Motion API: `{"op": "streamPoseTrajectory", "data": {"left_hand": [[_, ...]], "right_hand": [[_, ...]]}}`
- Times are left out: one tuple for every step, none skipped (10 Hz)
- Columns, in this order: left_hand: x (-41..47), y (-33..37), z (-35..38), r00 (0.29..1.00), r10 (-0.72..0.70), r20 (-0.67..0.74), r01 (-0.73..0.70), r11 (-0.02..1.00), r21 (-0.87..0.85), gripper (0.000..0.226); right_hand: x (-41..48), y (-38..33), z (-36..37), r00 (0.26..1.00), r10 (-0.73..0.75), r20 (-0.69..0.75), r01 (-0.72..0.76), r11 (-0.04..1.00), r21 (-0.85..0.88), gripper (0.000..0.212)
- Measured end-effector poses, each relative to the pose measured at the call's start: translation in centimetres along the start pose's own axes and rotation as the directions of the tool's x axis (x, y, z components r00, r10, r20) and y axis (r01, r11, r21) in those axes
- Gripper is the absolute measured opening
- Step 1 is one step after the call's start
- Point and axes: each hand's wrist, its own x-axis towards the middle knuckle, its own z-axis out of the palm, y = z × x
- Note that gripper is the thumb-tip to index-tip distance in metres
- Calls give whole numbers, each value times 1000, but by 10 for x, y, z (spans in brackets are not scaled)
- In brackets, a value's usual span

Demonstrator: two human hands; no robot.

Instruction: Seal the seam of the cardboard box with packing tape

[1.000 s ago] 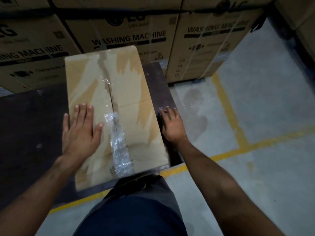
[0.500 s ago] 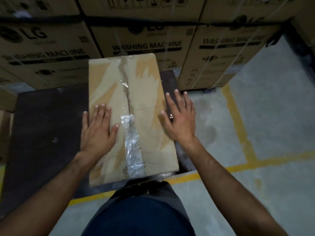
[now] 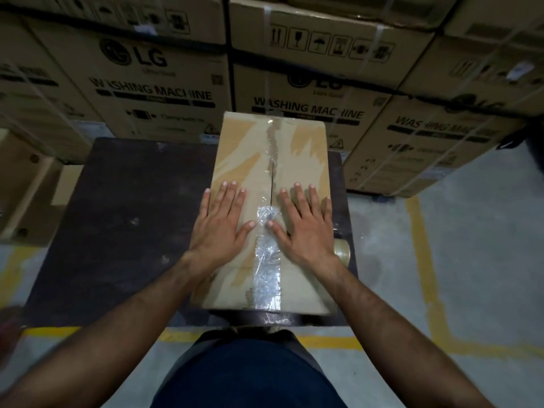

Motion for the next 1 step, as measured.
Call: {"op": "streamPoseTrajectory", "data": {"left_hand": [[21,-4,-25,999,31,-40,-33,999,-35,85]], "right_hand": [[19,3,-25,993,-26,-116,23,999,-28,83]]}}
